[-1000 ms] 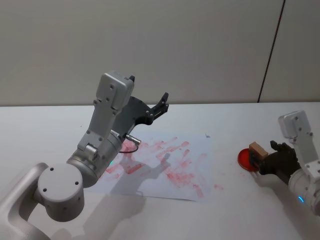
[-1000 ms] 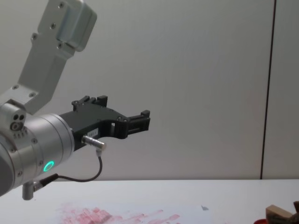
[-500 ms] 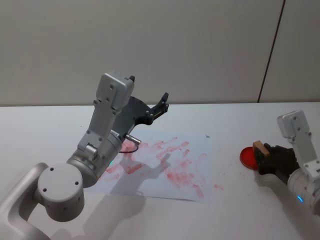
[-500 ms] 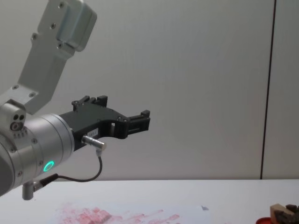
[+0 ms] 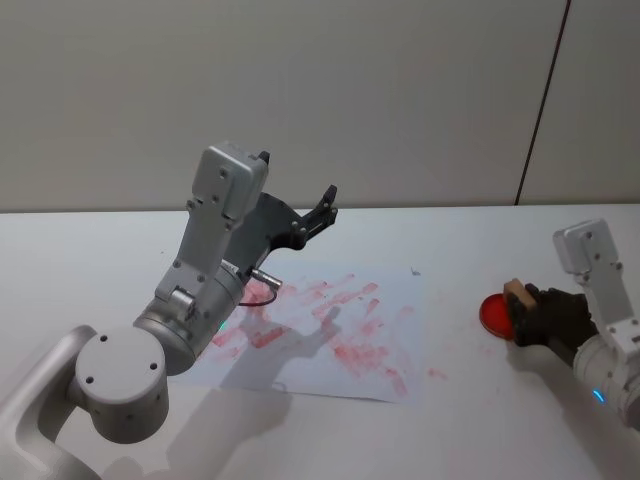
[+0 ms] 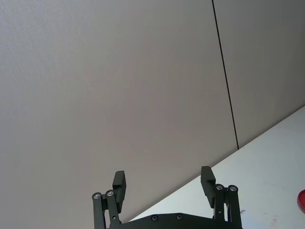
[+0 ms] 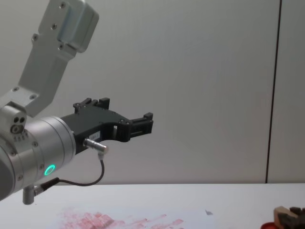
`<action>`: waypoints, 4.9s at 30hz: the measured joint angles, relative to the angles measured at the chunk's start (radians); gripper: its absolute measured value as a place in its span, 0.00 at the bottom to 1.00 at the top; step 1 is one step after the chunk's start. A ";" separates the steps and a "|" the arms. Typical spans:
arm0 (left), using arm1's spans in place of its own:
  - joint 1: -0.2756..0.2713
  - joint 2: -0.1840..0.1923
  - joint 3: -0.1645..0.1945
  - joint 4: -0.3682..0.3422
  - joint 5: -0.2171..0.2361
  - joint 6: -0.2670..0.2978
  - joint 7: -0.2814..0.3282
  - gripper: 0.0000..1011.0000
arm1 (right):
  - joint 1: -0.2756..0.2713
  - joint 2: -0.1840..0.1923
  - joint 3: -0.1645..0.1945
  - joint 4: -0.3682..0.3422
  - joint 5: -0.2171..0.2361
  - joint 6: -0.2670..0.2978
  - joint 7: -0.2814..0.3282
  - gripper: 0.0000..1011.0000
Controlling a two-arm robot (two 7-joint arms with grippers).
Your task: Use the one hand to pick up the stamp and affix it onto the A4 paper.
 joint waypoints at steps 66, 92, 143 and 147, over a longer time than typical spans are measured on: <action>0.000 0.000 0.000 0.000 0.000 0.000 0.000 0.99 | 0.083 -0.090 -0.117 0.068 -0.074 0.062 0.314 0.22; 0.000 0.000 0.000 0.000 0.000 0.000 0.000 0.99 | 0.068 -0.055 -0.049 -0.047 0.086 -0.023 0.195 0.22; 0.000 0.000 0.000 0.000 0.000 0.000 0.000 0.99 | 0.003 0.058 0.015 -0.040 0.039 0.049 0.142 0.34; 0.000 0.000 0.000 0.000 0.000 0.000 0.000 0.99 | 0.004 0.058 0.014 -0.036 0.035 0.049 0.141 0.47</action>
